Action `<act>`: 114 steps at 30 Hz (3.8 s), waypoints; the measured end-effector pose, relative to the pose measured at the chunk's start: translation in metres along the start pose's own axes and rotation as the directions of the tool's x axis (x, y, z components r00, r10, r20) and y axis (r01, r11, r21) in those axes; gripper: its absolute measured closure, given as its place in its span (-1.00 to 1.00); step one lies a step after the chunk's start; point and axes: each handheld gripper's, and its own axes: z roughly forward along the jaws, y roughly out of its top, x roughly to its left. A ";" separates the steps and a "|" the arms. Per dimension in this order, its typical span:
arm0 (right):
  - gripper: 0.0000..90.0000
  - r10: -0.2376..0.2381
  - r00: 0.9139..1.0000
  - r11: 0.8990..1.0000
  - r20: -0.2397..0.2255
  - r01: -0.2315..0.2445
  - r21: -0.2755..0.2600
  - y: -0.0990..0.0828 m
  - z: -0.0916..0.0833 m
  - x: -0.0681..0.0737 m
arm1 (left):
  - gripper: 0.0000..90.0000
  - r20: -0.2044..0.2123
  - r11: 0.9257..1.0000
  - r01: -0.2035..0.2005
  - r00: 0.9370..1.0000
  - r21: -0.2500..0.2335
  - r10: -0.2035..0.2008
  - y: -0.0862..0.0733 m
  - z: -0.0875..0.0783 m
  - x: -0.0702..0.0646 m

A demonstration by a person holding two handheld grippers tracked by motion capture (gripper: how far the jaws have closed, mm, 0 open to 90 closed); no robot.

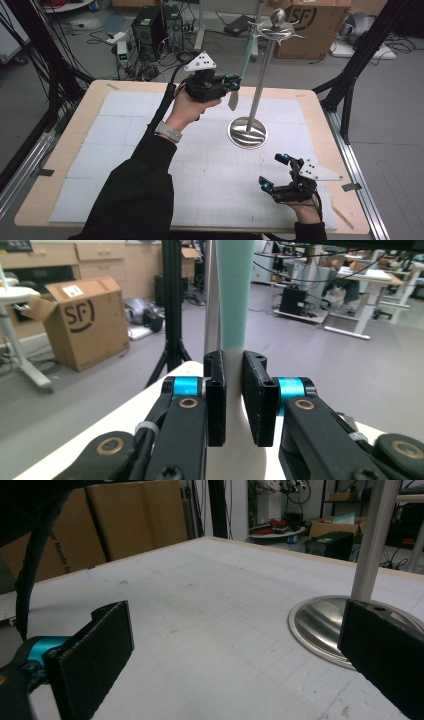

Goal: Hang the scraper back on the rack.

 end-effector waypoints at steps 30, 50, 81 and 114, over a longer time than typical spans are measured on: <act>-0.99 -0.004 1.000 1.000 0.000 0.004 0.015 -0.002 0.001 0.002 | -0.23 0.038 0.995 -0.086 0.995 -0.053 0.088 -0.034 -0.059 -0.006; -0.99 -0.007 1.000 1.000 0.002 0.007 0.024 -0.002 0.004 0.000 | -0.80 -0.021 0.995 -0.093 0.996 -0.029 0.092 -0.075 -0.095 -0.005; -1.00 -0.007 1.000 1.000 -0.015 0.007 0.013 0.002 0.011 -0.002 | -0.96 -0.167 0.998 0.013 0.986 -0.058 -0.022 -0.177 -0.188 0.000; -1.00 -0.007 1.000 1.000 0.012 0.007 0.008 0.002 0.012 -0.004 | -0.96 -0.294 0.991 0.079 0.950 -0.111 -0.108 -0.237 -0.260 -0.003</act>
